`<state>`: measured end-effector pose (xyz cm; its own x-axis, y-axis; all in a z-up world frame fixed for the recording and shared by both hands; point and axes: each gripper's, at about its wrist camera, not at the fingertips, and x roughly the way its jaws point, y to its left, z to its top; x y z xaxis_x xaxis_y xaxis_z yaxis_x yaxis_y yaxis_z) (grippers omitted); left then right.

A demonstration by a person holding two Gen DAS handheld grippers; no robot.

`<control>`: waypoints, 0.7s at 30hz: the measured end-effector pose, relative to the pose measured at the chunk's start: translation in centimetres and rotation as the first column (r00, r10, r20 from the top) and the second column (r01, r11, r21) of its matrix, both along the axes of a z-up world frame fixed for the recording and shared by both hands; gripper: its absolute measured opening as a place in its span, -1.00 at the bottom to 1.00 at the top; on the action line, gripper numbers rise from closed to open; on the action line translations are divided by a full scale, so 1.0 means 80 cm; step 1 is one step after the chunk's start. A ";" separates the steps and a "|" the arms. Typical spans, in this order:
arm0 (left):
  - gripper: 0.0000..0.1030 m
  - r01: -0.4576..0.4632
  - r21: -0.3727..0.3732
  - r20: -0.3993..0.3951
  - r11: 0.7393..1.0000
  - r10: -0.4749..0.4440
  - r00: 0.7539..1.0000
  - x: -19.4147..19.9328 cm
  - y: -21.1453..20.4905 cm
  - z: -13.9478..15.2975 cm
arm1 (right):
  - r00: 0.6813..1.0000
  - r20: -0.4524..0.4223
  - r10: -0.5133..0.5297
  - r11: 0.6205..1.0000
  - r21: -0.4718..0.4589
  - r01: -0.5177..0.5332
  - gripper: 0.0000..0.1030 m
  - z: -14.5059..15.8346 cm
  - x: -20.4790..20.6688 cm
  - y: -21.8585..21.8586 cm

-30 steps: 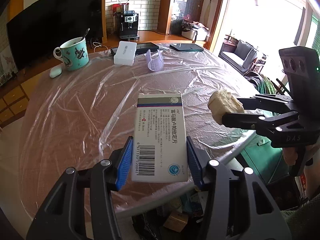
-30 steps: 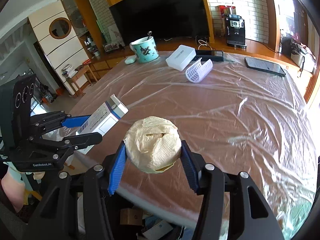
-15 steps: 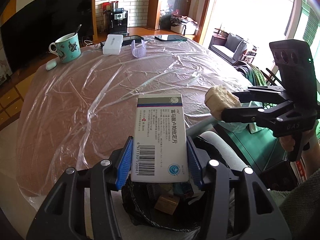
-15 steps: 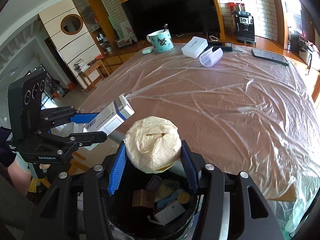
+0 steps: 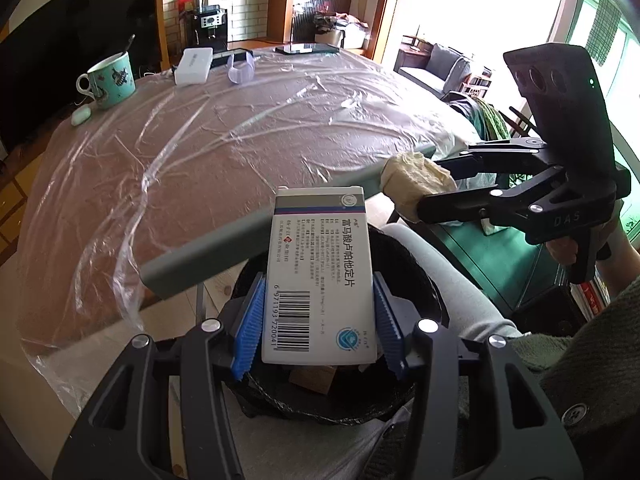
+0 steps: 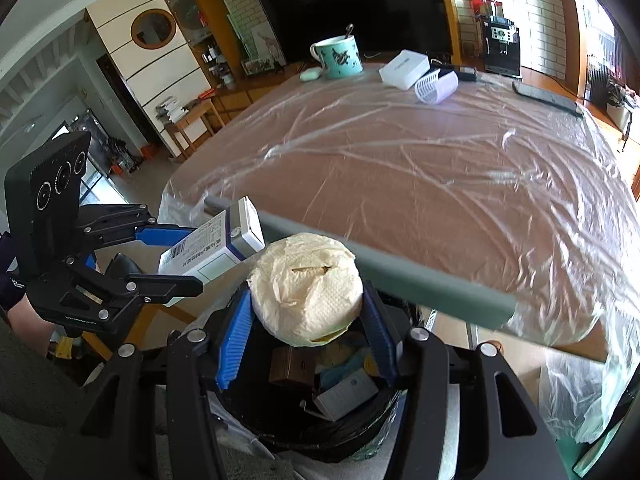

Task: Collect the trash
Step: 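Carry the medicine box and wrapped bun over the black bin, then open both grippers to drop the box and bun into the bin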

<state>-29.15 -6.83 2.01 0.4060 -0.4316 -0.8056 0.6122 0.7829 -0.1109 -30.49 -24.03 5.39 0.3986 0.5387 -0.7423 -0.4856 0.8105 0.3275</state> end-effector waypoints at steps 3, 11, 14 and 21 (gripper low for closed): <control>0.00 0.010 0.021 -0.004 1.000 -0.010 1.000 -0.005 -0.003 -0.007 | 1.000 -0.017 0.009 1.000 -0.021 -0.009 0.02 -0.010 -0.006 0.005; 0.00 0.013 0.054 -0.041 0.998 -0.011 0.999 -0.004 -0.006 -0.028 | 0.998 -0.052 0.029 0.998 -0.047 -0.032 0.02 -0.030 -0.010 0.015; 0.00 0.008 0.077 -0.048 0.997 -0.005 0.999 -0.002 -0.007 -0.038 | 0.998 -0.062 0.032 0.997 -0.070 -0.036 0.02 -0.037 -0.011 0.019; 0.00 -0.014 0.107 -0.071 0.994 0.022 0.997 0.007 -0.009 -0.057 | 0.995 -0.093 0.024 0.994 -0.104 -0.033 0.02 -0.058 -0.004 0.025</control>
<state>-28.60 -7.57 -2.56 0.3522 -0.3350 -0.8740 0.5913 0.8034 -0.0696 -30.80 -21.99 0.74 0.3118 0.4655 -0.8283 -0.4809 0.8292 0.2850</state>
